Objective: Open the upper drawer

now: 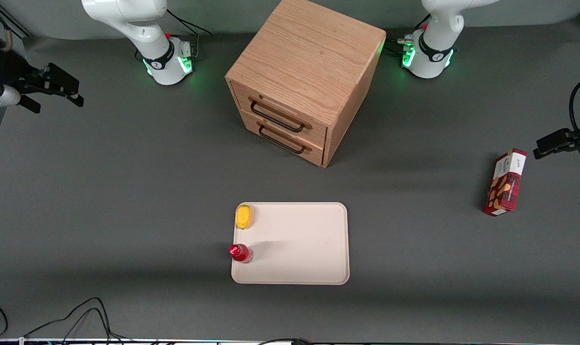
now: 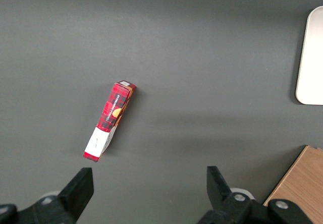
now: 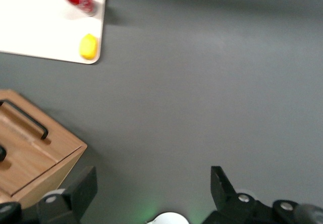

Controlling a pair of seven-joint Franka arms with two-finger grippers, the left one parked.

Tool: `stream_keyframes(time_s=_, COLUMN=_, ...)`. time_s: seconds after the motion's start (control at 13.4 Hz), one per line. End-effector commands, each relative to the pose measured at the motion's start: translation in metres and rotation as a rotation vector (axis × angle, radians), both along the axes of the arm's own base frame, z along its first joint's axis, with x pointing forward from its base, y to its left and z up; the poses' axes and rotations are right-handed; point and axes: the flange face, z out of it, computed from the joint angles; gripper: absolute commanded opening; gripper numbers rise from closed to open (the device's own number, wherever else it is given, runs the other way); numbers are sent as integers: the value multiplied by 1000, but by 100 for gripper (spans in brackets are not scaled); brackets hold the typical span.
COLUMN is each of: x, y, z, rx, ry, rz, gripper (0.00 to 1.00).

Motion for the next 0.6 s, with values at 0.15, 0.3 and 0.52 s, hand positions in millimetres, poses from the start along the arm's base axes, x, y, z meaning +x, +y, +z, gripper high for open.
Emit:
stream_keyframes(time_s=0.15, x=-2, y=102, z=-12, rx=94, ry=54, rz=249, gripper=100)
stream_keyframes(time_s=0.3, x=-3, y=147, z=-32, rx=208, ry=122, rz=327, gripper=100)
stream_keyframes(time_s=0.52, x=12, y=200, z=-92, rx=330, ry=224, rz=599, gripper=100)
